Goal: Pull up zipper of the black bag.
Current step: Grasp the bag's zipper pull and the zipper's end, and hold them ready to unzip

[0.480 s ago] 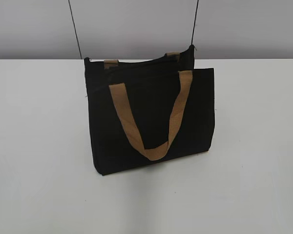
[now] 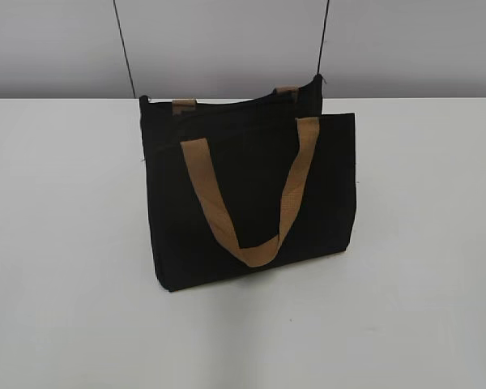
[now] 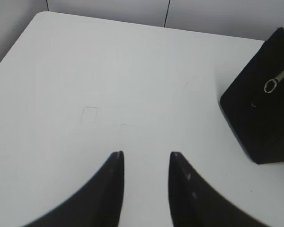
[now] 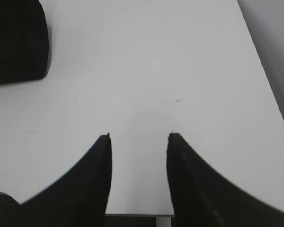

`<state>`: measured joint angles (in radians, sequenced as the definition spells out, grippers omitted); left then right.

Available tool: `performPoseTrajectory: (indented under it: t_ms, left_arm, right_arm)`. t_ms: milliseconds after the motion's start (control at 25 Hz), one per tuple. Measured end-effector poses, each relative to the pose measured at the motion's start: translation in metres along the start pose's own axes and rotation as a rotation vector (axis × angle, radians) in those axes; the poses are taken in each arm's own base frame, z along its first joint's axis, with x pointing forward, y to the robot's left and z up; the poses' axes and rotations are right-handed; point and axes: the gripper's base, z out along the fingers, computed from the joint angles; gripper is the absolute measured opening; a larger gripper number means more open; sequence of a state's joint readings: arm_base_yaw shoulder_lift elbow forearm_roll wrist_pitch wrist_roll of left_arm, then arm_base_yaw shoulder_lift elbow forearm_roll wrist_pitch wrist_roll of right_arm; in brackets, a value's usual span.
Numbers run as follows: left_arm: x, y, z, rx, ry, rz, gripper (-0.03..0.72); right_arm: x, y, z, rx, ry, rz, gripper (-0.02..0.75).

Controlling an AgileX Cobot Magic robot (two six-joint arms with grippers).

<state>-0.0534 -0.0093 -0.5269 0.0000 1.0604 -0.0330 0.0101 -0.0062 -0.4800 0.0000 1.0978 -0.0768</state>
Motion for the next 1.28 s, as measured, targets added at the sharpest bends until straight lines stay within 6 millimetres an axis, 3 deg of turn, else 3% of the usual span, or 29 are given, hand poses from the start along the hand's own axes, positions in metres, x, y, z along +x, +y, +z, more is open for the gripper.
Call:
performPoseTrajectory:
  t_ms: [320, 760, 1000, 1280]
  left_arm:
    - [-0.017, 0.0, 0.013, -0.005, 0.039, 0.048, 0.244]
    - [-0.065, -0.01, 0.061, 0.091, -0.092, 0.104, 0.244]
    - [-0.081, -0.022, 0.102, 0.158, -0.138, 0.123, 0.244]
    - [-0.062, -0.044, 0.163, 0.235, -0.142, 0.143, 0.244]
  right_arm:
    - [0.0, 0.0, 0.0, 0.0, 0.0, 0.0, 0.308]
    - [0.0, 0.0, 0.0, 0.0, 0.0, 0.0, 0.308]
    - [0.0, 0.0, 0.0, 0.0, 0.0, 0.0, 0.308]
    - [0.0, 0.0, 0.0, 0.0, 0.0, 0.0, 0.308]
